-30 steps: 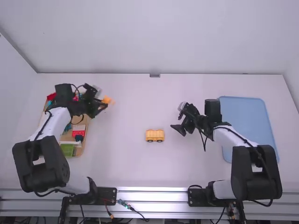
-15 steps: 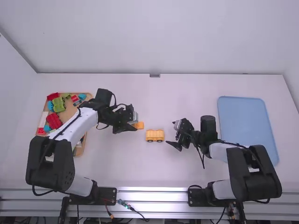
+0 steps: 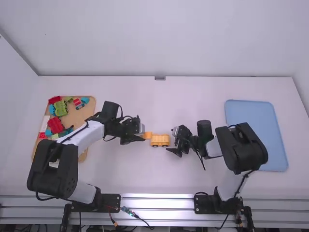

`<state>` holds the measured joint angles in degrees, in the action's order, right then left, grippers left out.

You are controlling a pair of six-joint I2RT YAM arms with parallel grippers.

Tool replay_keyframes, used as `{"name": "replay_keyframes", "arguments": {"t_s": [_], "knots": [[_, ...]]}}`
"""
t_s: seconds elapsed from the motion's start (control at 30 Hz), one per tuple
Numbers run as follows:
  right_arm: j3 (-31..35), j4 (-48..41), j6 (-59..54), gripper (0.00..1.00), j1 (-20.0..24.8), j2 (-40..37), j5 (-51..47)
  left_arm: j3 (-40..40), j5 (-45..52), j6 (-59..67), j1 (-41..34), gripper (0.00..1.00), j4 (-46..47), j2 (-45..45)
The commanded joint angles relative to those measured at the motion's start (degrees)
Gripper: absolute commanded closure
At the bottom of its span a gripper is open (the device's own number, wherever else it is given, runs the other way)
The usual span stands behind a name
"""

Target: Assemble lego blocks to make yellow taxi

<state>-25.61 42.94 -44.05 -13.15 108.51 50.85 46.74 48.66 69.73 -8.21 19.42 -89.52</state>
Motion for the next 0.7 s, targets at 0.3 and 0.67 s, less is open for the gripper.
{"name": "replay_keyframes", "arguments": {"t_s": [0.3,0.67], "knots": [[-9.3,0.3,0.3,0.01,-4.7,10.2,2.7,-0.4,-0.3,-7.6,-5.9,0.98,-5.6,-3.7],[-8.1,2.9,0.1,0.50,-4.8,10.3,3.1,0.7,0.0,-11.7,-7.3,0.98,-12.4,-12.2]]}}
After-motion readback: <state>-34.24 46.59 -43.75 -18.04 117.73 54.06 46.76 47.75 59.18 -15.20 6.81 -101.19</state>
